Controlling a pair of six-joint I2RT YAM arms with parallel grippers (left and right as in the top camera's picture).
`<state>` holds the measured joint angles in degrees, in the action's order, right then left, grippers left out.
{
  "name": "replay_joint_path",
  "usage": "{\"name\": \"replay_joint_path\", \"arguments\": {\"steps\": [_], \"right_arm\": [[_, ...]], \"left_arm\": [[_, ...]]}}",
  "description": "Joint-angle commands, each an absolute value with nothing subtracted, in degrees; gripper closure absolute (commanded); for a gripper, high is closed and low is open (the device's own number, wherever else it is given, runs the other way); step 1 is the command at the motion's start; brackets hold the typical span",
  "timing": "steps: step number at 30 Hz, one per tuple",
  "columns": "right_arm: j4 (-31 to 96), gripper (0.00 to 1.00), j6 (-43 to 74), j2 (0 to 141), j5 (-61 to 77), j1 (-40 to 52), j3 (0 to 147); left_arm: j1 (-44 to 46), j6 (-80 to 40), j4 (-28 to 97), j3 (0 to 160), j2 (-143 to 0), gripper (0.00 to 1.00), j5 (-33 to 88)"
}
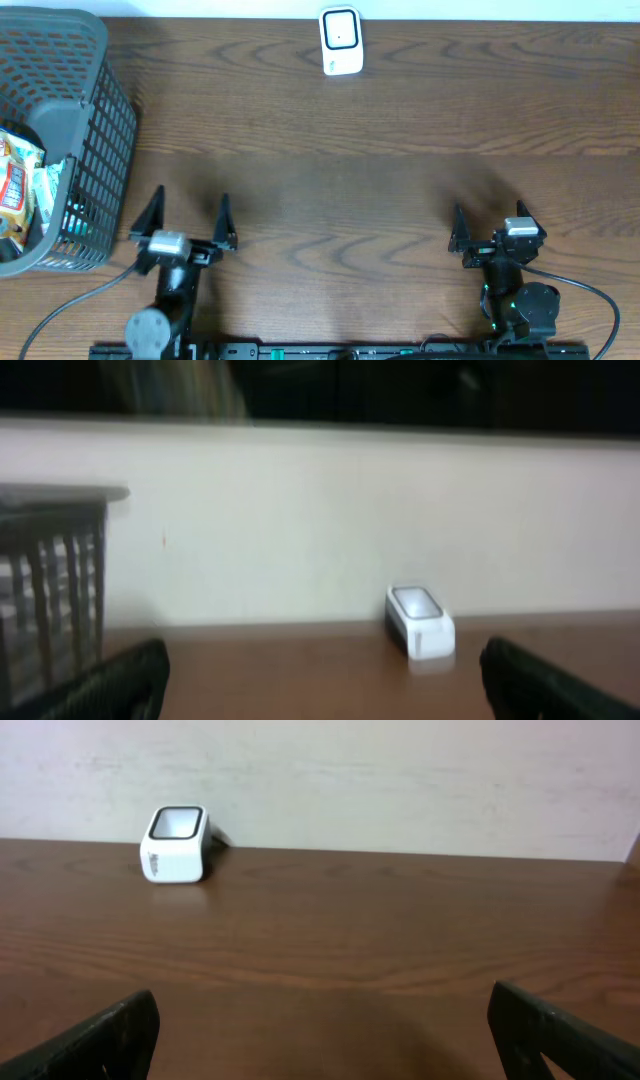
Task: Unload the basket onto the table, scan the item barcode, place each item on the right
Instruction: 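Raise the left gripper and move it over the grey basket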
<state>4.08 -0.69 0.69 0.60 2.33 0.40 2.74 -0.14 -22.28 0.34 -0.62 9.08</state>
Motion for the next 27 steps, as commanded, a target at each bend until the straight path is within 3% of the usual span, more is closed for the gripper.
{"name": "replay_joint_path", "arguments": {"steps": [1, 7, 19, 22, 24, 27], "right_arm": [[4.34, 0.01, -0.27, 0.38, 0.36, 2.66, 0.32], [4.34, 0.01, -0.27, 0.38, 0.36, 2.66, 0.30], [4.34, 0.01, -0.27, 0.38, 0.36, 2.66, 0.30], [4.34, 0.01, -0.27, 0.38, 0.36, 2.66, 0.32], [4.34, 0.01, -0.27, 0.38, 0.36, 2.66, 0.32], [4.34, 0.01, -0.27, 0.38, 0.36, 2.66, 0.32]], "left_arm": [[2.92, 0.19, -34.30, 0.23, -0.23, 0.02, 9.78], [2.92, 0.19, -43.83, 2.20, -0.27, 0.02, 5.69], [2.92, 0.19, -43.13, 21.65, -15.22, 0.02, 5.72], [2.92, 0.43, -31.77, 34.63, -24.69, 0.03, 5.76], [2.92, 3.01, -16.99, 47.20, -32.62, 0.02, 7.03], [2.94, 6.37, 5.54, 66.63, -45.58, 0.03, 21.15]]}}
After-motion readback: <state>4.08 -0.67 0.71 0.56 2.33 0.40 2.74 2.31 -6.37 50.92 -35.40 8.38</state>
